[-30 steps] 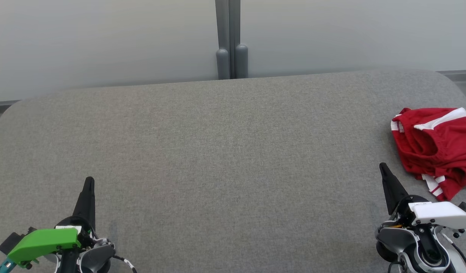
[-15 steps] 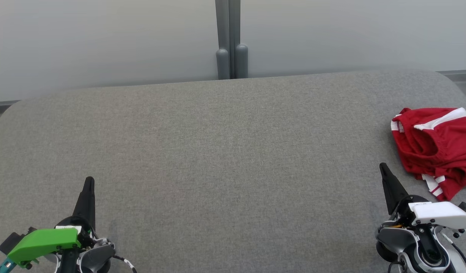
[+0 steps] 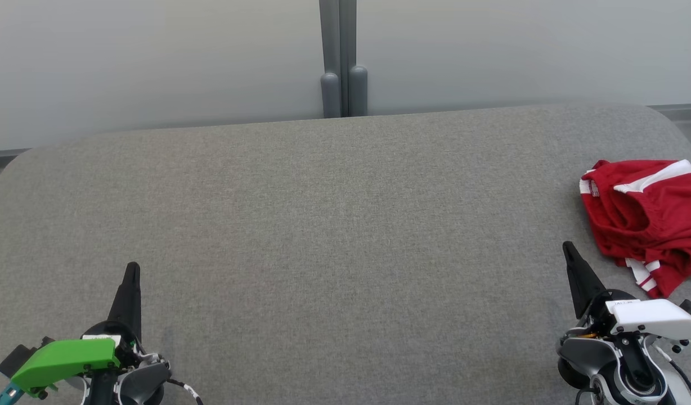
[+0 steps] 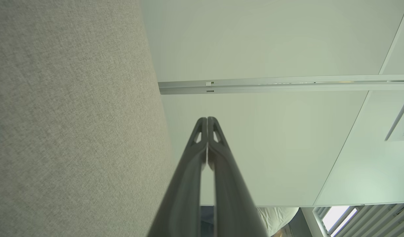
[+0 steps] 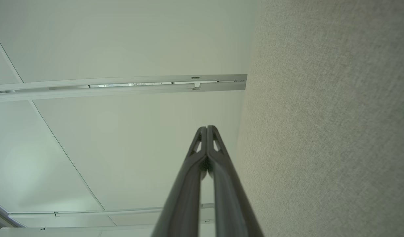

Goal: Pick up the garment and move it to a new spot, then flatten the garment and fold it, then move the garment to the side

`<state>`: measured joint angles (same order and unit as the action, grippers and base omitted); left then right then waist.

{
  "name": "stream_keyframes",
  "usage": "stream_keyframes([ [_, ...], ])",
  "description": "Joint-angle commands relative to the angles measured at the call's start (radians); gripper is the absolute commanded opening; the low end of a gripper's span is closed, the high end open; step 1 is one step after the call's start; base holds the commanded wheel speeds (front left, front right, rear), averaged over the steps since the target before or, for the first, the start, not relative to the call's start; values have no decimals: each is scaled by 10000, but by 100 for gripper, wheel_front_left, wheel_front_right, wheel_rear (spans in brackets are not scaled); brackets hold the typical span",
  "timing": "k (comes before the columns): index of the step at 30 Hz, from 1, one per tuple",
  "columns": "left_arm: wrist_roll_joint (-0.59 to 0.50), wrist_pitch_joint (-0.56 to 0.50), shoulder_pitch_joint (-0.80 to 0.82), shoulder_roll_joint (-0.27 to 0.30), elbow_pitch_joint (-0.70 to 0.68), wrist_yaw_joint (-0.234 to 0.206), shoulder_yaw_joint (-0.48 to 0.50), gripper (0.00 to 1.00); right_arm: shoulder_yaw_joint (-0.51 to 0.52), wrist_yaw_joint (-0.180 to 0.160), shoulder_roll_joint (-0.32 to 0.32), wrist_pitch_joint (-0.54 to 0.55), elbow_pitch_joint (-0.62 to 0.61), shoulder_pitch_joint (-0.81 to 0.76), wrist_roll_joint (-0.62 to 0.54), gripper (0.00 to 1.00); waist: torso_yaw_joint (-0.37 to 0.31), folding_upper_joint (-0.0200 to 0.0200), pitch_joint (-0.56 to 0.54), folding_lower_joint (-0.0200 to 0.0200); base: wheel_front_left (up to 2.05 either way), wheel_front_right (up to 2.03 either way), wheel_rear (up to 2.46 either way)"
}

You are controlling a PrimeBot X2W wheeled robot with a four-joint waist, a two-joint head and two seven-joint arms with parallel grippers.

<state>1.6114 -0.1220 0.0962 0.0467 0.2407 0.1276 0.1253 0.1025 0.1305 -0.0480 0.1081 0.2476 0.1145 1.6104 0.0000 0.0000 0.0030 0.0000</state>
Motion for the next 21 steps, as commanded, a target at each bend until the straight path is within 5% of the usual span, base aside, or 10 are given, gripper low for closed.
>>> stream_keyframes([
  [1,19,-13,151,67,-25,67,20,0,11,4,-42,20,-47,-80,70,0,0,0,0,0,0,0,0],
  [21,19,-13,150,67,-25,67,19,0,11,4,-42,20,-47,-79,70,0,0,0,0,0,0,0,0],
])
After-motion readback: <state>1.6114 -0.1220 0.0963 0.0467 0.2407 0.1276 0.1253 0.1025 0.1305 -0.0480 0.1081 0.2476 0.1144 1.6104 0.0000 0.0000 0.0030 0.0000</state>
